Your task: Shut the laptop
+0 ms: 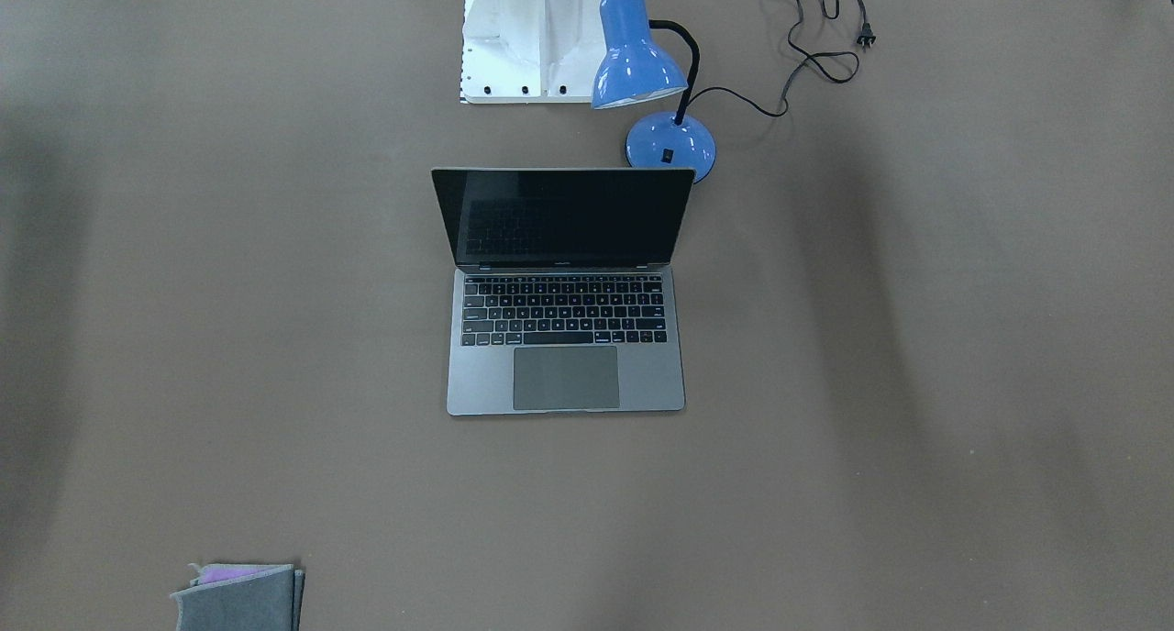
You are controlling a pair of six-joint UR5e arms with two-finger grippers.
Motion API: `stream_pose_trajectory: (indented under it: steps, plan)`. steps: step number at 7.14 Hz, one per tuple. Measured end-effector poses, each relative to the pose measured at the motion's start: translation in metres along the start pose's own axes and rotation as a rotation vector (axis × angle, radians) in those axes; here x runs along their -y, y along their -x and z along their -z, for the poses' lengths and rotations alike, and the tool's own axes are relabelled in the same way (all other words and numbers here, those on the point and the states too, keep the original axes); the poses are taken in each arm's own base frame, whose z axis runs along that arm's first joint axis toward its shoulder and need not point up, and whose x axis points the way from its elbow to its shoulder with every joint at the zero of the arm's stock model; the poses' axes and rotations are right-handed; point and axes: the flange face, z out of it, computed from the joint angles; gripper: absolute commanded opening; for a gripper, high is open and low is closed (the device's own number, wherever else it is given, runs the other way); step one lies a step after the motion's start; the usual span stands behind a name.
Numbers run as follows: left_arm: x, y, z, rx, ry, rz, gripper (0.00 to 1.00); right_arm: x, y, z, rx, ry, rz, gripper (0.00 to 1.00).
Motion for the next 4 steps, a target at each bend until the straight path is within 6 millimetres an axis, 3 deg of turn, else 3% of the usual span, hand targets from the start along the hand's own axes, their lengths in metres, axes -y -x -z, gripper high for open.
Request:
stream_pose_trajectory:
  steps: [2, 3, 4]
  plan:
    - [0.007, -0.009, 0.005, -0.005, -0.011, 0.001, 0.98, 0.002, 0.002, 0.001, 0.006, -0.003, -0.003, 1.00]
    - [0.019, -0.026, 0.007, -0.013, -0.019, 0.014, 0.98, 0.008, 0.008, 0.004, 0.007, -0.007, 0.004, 1.00]
    - [0.035, -0.063, 0.004, -0.043, -0.014, 0.037, 0.97, 0.021, 0.018, 0.006, 0.007, -0.010, 0.023, 0.94]
